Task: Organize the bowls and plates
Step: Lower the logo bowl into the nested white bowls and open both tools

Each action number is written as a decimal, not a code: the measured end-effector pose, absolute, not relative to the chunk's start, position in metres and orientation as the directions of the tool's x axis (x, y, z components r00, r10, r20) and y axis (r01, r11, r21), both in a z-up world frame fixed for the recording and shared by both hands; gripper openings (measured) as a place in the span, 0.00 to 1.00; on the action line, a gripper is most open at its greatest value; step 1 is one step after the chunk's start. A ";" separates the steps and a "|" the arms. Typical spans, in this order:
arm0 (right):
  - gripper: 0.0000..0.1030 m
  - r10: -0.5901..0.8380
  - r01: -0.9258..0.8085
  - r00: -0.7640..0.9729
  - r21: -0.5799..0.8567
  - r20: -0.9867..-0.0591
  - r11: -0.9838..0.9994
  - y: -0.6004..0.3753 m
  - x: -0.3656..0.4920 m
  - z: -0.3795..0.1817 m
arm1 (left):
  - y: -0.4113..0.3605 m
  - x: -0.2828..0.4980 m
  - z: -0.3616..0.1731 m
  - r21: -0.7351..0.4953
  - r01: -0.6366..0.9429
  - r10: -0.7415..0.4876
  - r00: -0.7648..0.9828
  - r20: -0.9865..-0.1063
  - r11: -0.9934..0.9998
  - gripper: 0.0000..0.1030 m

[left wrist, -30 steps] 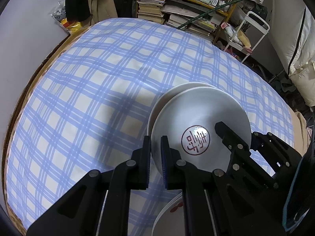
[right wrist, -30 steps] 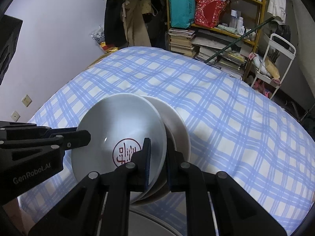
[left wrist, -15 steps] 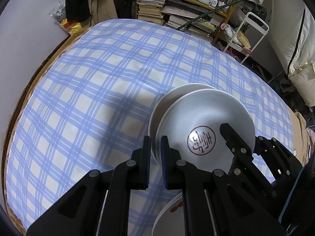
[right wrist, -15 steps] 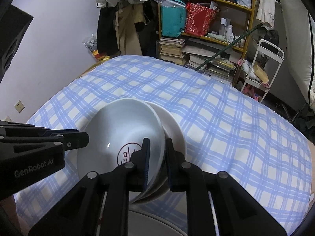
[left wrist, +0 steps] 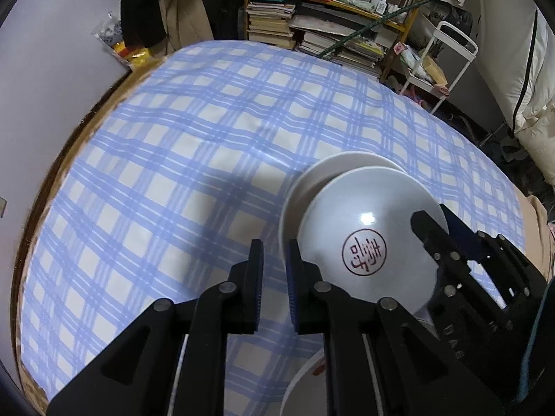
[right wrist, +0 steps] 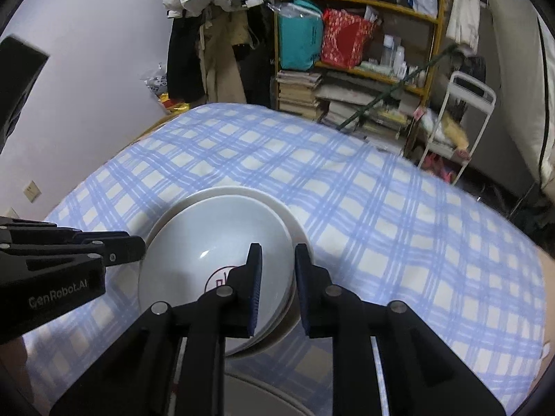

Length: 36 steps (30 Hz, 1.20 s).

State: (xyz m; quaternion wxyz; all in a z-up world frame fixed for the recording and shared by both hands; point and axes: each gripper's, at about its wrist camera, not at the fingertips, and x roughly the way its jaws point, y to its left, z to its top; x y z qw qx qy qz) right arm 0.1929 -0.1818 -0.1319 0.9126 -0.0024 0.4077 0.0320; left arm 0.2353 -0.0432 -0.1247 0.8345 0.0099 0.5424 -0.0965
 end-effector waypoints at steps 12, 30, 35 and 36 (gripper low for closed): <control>0.55 0.135 -0.061 0.619 0.124 -0.774 0.990 -0.227 0.206 -0.113 | -0.022 0.246 -0.121 -0.021 0.139 -0.080 0.434 -0.897 0.990 0.43; 1.00 0.144 0.001 0.498 0.167 -0.855 0.986 -0.271 0.221 -0.135 | -0.014 0.259 -0.141 -0.137 0.148 -0.181 0.345 -0.921 0.979 0.66; 1.00 0.167 0.001 0.467 0.189 -0.868 0.982 -0.271 0.222 -0.143 | -0.017 0.258 -0.143 -0.100 0.154 -0.149 0.352 -0.924 0.983 0.66; 1.00 0.169 -0.004 0.462 0.189 -0.871 0.982 -0.269 0.223 -0.145 | -0.018 0.258 -0.143 -0.101 0.158 -0.152 0.351 -0.924 0.982 0.66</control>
